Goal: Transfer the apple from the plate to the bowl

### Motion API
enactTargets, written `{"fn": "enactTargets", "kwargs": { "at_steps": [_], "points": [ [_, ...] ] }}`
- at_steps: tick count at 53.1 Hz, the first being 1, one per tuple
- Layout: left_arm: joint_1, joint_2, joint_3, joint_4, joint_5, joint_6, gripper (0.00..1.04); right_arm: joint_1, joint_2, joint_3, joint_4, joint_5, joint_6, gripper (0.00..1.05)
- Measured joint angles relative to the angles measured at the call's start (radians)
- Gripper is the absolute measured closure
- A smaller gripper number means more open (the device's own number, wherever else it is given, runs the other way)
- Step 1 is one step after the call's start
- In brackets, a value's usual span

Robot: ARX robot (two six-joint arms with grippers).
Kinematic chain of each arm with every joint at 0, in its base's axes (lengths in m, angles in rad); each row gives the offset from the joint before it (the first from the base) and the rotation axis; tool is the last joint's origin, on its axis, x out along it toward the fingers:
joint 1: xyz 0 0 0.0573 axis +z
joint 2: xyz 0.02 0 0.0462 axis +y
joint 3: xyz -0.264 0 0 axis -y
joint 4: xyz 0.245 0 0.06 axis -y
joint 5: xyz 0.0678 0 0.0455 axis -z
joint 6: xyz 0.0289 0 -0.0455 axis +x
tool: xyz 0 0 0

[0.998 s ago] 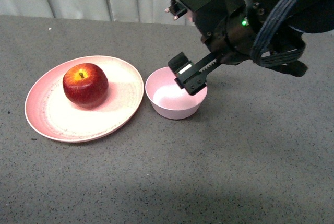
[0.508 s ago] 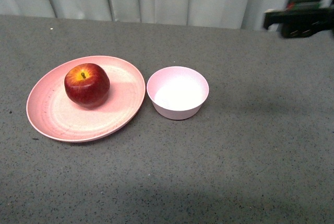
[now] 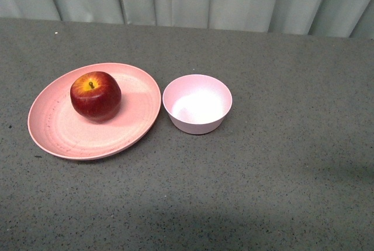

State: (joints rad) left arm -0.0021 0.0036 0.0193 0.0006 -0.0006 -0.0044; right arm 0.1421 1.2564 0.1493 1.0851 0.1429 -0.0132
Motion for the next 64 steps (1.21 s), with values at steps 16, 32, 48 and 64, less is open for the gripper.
{"fn": "enactTargets", "kwargs": {
  "at_steps": [16, 32, 48, 64],
  "points": [
    [0.000, 0.000, 0.000, 0.000, 0.000, 0.000, 0.07, -0.069, -0.278, -0.095, -0.179, -0.077, 0.002, 1.04],
    [0.000, 0.000, 0.000, 0.000, 0.000, 0.000, 0.07, -0.140, -0.523, -0.136, -0.380, -0.141, 0.003, 1.04],
    [0.000, 0.000, 0.000, 0.000, 0.000, 0.000, 0.07, -0.140, -0.731, -0.143, -0.566, -0.141, 0.003, 1.04],
    [0.000, 0.000, 0.000, 0.000, 0.000, 0.000, 0.07, -0.140, -0.892, -0.143, -0.719, -0.141, 0.003, 1.04]
  ]
}}
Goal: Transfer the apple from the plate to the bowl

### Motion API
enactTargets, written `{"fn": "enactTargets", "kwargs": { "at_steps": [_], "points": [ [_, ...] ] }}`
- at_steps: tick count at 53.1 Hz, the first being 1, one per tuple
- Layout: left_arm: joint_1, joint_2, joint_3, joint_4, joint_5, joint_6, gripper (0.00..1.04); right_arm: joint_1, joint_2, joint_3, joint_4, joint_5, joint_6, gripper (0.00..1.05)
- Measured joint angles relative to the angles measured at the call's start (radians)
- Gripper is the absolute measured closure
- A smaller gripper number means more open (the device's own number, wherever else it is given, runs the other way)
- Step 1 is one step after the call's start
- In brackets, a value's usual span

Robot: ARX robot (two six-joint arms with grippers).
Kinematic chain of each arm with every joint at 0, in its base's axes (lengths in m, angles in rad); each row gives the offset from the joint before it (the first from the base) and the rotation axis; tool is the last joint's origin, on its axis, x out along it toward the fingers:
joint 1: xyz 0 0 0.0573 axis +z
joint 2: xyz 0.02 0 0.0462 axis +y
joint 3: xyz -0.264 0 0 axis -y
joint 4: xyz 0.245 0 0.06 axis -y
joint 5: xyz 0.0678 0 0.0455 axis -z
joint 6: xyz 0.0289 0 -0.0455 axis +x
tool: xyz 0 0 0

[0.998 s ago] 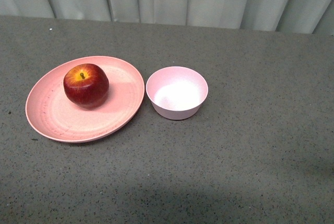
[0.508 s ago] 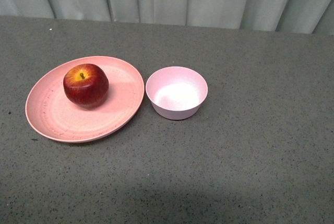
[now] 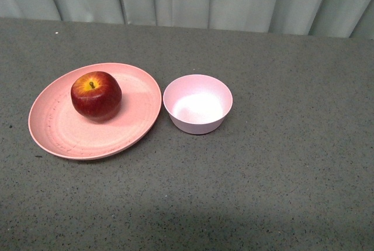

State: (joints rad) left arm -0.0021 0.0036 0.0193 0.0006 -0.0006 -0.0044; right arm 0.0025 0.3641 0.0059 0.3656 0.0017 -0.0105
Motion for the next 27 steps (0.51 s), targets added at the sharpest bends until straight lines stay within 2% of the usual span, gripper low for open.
{"fn": "enactTargets", "kwargs": {
  "at_steps": [27],
  "points": [
    [0.000, 0.000, 0.000, 0.000, 0.000, 0.000, 0.07, 0.000, -0.174, 0.000, -0.172, 0.000, 0.000, 1.04]
  ]
}}
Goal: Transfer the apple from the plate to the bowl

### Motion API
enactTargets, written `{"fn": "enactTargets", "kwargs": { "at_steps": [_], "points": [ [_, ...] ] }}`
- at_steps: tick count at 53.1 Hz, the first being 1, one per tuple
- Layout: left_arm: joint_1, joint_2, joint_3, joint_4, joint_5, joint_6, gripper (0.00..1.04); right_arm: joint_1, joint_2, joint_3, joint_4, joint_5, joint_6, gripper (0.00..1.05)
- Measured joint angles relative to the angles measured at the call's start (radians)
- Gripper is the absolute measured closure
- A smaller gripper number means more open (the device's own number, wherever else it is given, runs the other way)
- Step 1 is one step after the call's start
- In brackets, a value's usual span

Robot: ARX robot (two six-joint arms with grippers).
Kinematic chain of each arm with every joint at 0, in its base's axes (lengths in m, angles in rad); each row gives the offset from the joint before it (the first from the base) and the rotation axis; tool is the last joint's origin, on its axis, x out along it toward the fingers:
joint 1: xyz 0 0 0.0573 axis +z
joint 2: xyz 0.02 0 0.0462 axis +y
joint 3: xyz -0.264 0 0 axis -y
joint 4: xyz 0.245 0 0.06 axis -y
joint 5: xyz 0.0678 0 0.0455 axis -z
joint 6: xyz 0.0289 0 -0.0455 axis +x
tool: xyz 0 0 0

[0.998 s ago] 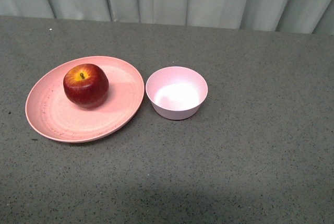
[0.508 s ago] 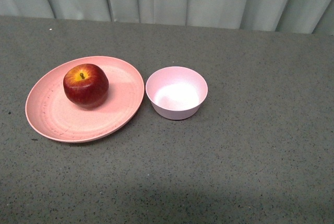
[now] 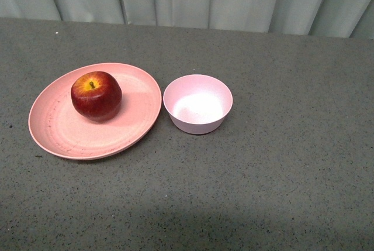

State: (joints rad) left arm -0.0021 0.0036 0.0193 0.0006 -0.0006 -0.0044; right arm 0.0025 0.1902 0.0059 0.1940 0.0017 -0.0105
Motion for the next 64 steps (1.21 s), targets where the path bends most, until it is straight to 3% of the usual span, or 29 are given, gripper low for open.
{"fn": "enactTargets", "kwargs": {
  "at_steps": [5, 11, 20, 28, 37, 47, 51, 52, 53, 58, 64],
  "points": [
    [0.000, 0.000, 0.000, 0.000, 0.000, 0.000, 0.07, 0.000, -0.018, 0.000, -0.018, 0.000, 0.000, 1.04],
    [0.000, 0.000, 0.000, 0.000, -0.001, 0.000, 0.07, 0.000, -0.151, 0.000, -0.184, -0.002, 0.000, 1.04],
    [0.000, 0.000, 0.000, 0.000, 0.000, 0.000, 0.07, 0.000, -0.185, 0.000, -0.192, -0.002, 0.000, 1.04],
    [0.000, 0.000, 0.000, 0.000, 0.000, 0.000, 0.07, 0.000, -0.186, 0.000, -0.192, -0.002, 0.000, 0.73],
    [0.000, 0.000, 0.000, 0.000, 0.000, 0.000, 0.07, 0.000, -0.186, 0.000, -0.192, -0.002, 0.000, 0.49],
    [0.000, 0.000, 0.000, 0.000, 0.000, 0.000, 0.07, 0.000, -0.186, 0.000, -0.192, -0.002, 0.000, 0.10],
    [0.000, 0.000, 0.000, 0.000, -0.001, 0.000, 0.07, 0.000, -0.186, 0.000, -0.192, -0.002, 0.001, 0.09],
    [-0.010, 0.009, 0.004, -0.015, -0.032, -0.007, 0.07, 0.000, -0.186, 0.000, -0.192, -0.002, 0.001, 0.10],
    [-0.040, 0.043, 0.028, -0.088, -0.132, -0.048, 0.07, 0.000, -0.186, 0.000, -0.192, -0.002, 0.001, 0.10],
    [-0.079, 0.182, 0.056, -0.129, -0.281, -0.121, 0.07, 0.000, -0.187, 0.000, -0.192, 0.000, 0.001, 0.09],
    [-0.080, 0.367, 0.065, 0.018, -0.279, -0.170, 0.07, 0.000, -0.187, 0.000, -0.193, -0.002, 0.001, 0.09]
  ]
}}
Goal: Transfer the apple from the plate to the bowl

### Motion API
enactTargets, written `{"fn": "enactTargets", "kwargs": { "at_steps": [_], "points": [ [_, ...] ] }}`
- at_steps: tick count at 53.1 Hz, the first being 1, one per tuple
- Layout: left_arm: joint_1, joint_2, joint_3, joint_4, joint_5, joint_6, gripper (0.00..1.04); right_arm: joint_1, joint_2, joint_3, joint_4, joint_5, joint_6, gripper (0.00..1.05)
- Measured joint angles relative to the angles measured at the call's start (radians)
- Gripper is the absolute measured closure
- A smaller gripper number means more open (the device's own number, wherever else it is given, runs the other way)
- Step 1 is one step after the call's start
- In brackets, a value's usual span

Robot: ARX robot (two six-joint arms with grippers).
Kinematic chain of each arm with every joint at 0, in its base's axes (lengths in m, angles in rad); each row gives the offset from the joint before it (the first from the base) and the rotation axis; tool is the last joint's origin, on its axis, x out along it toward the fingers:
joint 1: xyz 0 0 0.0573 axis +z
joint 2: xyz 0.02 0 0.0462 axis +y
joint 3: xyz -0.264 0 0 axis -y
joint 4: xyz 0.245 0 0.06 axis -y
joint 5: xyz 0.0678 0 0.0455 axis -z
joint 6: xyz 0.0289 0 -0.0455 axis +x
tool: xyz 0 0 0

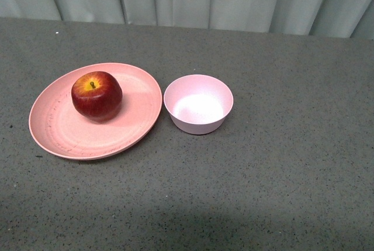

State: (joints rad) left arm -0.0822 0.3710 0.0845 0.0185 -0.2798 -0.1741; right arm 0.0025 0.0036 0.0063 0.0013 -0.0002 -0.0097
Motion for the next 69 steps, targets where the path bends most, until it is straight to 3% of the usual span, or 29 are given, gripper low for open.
{"fn": "enactTargets", "kwargs": {
  "at_steps": [11, 18, 28, 42, 54, 69],
  "points": [
    [0.021, 0.551, 0.139, 0.454, 0.124, -0.034, 0.07, 0.000, 0.000, 0.000, 0.000, 0.000, 0.000, 0.09],
    [0.012, 0.896, 0.286, 0.525, 0.194, -0.014, 0.07, 0.000, 0.000, 0.000, 0.000, 0.000, 0.000, 0.09],
    [-0.036, 1.254, 0.516, 0.534, 0.220, -0.008, 0.07, 0.000, 0.000, 0.000, 0.000, 0.000, 0.000, 0.09],
    [-0.058, 1.492, 0.730, 0.461, 0.231, 0.008, 0.07, 0.000, 0.000, 0.000, 0.000, 0.000, 0.000, 0.09],
    [-0.052, 1.588, 0.798, 0.408, 0.249, 0.009, 0.07, 0.000, 0.000, 0.000, 0.000, 0.000, 0.000, 0.09],
    [-0.051, 1.615, 0.798, 0.345, 0.345, 0.001, 0.07, 0.000, 0.000, 0.000, 0.000, 0.000, 0.000, 0.09]
  ]
}}
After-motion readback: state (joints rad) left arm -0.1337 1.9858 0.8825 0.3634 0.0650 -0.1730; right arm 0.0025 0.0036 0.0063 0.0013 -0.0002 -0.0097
